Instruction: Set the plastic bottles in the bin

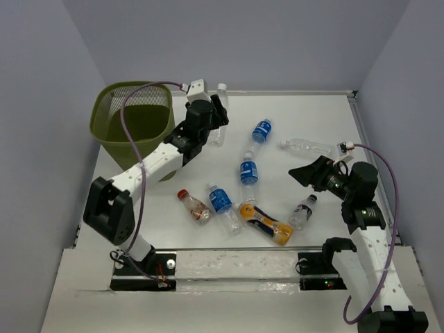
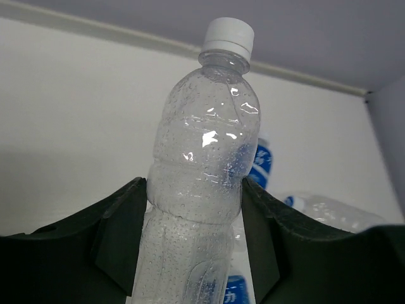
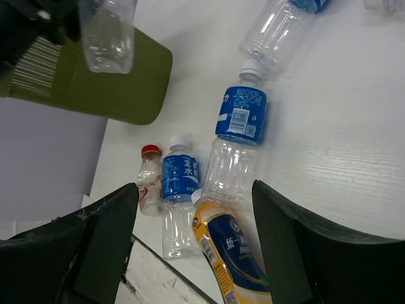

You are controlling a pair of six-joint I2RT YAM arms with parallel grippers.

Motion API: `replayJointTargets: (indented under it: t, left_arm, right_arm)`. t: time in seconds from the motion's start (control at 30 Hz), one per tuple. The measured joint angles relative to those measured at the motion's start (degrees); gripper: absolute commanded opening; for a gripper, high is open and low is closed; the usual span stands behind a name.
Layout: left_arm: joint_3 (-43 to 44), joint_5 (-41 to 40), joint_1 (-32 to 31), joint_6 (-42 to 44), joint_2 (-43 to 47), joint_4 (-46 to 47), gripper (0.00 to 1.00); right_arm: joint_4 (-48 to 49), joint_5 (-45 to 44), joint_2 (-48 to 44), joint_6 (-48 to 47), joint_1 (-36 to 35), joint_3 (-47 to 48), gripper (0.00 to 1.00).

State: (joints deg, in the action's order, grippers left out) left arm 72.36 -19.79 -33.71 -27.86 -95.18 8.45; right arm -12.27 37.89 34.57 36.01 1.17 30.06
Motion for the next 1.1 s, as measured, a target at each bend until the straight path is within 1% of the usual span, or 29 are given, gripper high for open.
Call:
replayJointTargets:
  t: [0.17, 0.23, 0.33, 0.4, 0.53, 0.63, 0.7, 0.8, 0.9, 0.93, 0.97, 1.0, 1.03, 1.07, 1.1]
  left_arm:
    - [2.0, 1.4, -3.1, 1.8, 14.2, 1.0, 0.35]
    - [3.0, 1.6, -2.8, 2.6, 18.5, 0.7, 0.35]
    - [6.1, 1.1, 0.6, 4.4, 25.3, 0.2, 0.35]
    - [7.6, 0.3, 3.4, 5.6, 28.1, -0.2, 0.36]
    - [9.4, -0.8, 9.6, 7.9, 31.7, -1.0, 0.38]
    - [9.2, -0.8, 14.9, 8.6, 32.8, -1.9, 0.39]
    - [8.1, -0.1, 18.6, 8.3, 32.8, -2.2, 0.42]
    - [5.2, 2.0, 23.4, 7.1, 32.2, -2.7, 0.45]
    - [2.1, 3.5, 27.5, 6.0, 30.4, -2.8, 0.47]
    - [1.2, 3.7, 28.5, 5.6, 29.6, -2.9, 0.51]
    - [0.5, 3.8, 29.1, 5.2, 28.9, -3.0, 0.68]
    - [-0.3, 3.7, 29.8, 4.5, 27.9, -3.0, 0.77]
    - [-0.7, 3.7, 30.2, 4.3, 27.3, -3.0, 0.84]
    - [-1.2, 3.7, 30.5, 4.0, 26.8, -3.0, 0.96]
    - [-1.7, 3.8, 30.6, 3.3, 26.5, -3.1, 0.99]
  right_arm:
    - [0.4, -0.8, 0.5, 0.1, -1.3, 0.5, 0.78]
    - [0.7, -1.4, 0.8, 0.2, -2.1, 0.5, 0.78]
    - [1.3, -2.4, 1.4, 0.5, -4.4, 0.7, 0.78]
    - [1.8, -3.2, 2.3, 0.7, -6.4, 1.0, 0.78]
    - [3.3, -6.5, 5.6, 0.6, -12.6, 2.5, 0.79]
    - [3.8, -9.7, 9.2, -0.1, -17.6, 4.6, 0.80]
    - [4.2, -12.3, 12.9, -0.9, -20.6, 6.8, 0.82]
    - [4.9, -16.1, 17.2, -1.9, -22.8, 9.3, 0.86]
    - [6.5, -19.6, 21.1, -2.4, -23.4, 11.3, 0.88]
    - [6.7, -20.3, 22.2, -2.6, -23.5, 11.7, 0.88]
    - [7.2, -21.3, 23.6, -2.8, -23.5, 12.4, 0.89]
    - [7.8, -22.4, 25.3, -3.1, -23.7, 13.2, 0.89]
    - [8.6, -23.2, 27.4, -3.3, -23.9, 14.1, 0.89]
    - [9.0, -24.1, 29.1, -3.6, -24.1, 14.8, 0.89]
    - [9.4, -24.9, 31.1, -3.9, -24.2, 16.0, 0.90]
